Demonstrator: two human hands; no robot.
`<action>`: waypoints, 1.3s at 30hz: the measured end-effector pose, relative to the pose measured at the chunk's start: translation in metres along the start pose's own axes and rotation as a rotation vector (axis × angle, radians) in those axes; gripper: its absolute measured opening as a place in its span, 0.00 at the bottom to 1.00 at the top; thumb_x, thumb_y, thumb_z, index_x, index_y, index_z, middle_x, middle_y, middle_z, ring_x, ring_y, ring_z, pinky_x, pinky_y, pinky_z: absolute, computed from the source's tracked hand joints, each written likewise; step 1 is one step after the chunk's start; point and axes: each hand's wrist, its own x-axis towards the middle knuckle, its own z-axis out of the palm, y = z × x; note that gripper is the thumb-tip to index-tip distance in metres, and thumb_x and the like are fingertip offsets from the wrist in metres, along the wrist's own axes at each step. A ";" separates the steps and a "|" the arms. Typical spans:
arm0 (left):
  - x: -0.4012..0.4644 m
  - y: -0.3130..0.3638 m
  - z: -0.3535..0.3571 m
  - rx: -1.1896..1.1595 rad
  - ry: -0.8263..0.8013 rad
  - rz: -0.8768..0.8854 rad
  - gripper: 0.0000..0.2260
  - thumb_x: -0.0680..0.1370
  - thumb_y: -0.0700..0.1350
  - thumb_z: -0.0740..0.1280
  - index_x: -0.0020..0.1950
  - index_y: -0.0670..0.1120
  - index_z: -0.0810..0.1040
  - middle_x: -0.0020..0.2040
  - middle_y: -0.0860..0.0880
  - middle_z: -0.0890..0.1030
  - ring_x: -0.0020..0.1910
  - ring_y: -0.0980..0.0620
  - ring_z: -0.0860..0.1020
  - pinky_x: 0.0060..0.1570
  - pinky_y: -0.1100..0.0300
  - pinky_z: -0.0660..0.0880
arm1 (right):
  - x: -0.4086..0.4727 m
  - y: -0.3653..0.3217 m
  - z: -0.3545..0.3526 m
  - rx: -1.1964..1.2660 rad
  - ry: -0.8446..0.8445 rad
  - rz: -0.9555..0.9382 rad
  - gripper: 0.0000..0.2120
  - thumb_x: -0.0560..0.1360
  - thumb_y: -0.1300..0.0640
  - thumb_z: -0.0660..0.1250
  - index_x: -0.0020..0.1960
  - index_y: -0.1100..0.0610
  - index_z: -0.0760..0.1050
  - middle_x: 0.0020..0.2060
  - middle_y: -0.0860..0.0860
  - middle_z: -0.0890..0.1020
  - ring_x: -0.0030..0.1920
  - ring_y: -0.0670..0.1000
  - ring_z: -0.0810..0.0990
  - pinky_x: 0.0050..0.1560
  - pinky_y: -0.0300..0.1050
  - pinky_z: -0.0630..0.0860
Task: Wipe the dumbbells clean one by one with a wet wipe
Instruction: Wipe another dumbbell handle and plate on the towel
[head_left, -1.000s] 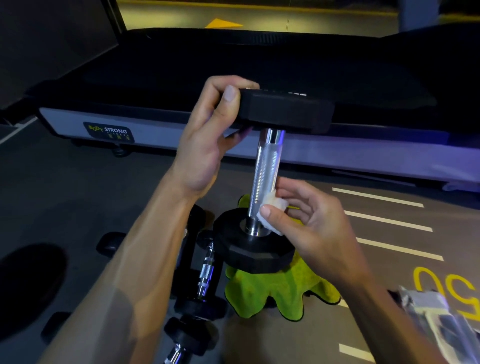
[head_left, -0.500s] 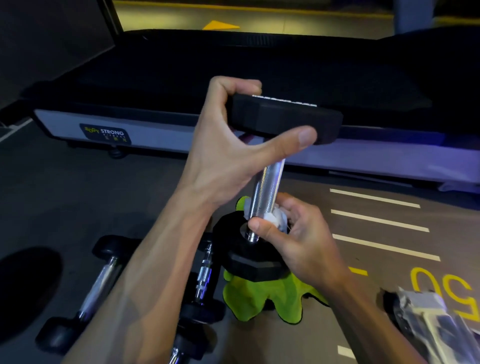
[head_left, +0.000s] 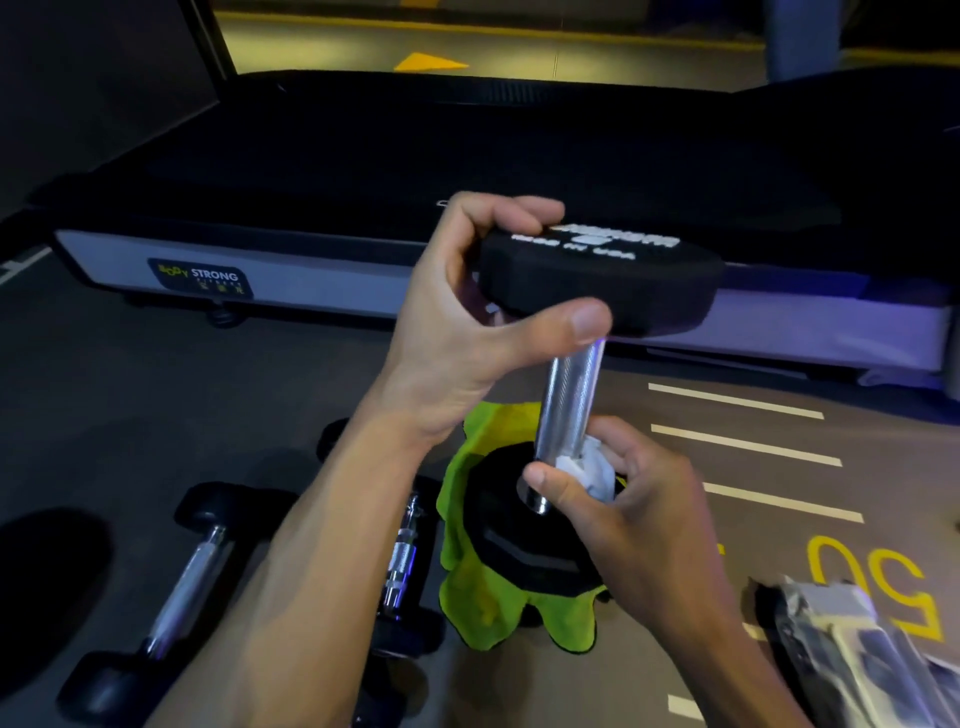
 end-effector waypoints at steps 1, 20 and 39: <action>0.001 0.001 -0.003 0.019 -0.017 -0.002 0.29 0.65 0.53 0.84 0.57 0.47 0.72 0.67 0.41 0.77 0.65 0.50 0.78 0.62 0.53 0.77 | 0.000 -0.001 0.000 -0.022 0.002 -0.004 0.09 0.72 0.50 0.79 0.50 0.44 0.83 0.41 0.46 0.87 0.41 0.49 0.84 0.45 0.49 0.80; 0.006 0.005 -0.027 0.178 0.042 -0.083 0.11 0.74 0.51 0.66 0.55 0.56 0.82 0.52 0.51 0.80 0.53 0.47 0.75 0.53 0.47 0.72 | -0.013 -0.001 -0.006 -0.023 0.007 -0.165 0.10 0.73 0.61 0.79 0.45 0.46 0.86 0.49 0.39 0.83 0.55 0.44 0.83 0.52 0.32 0.75; 0.011 0.007 -0.032 0.172 0.055 -0.155 0.11 0.69 0.54 0.66 0.48 0.62 0.84 0.55 0.50 0.81 0.55 0.52 0.78 0.61 0.46 0.76 | 0.011 -0.014 0.011 -0.303 0.010 -0.412 0.08 0.72 0.58 0.72 0.47 0.47 0.87 0.47 0.41 0.81 0.43 0.46 0.82 0.42 0.49 0.80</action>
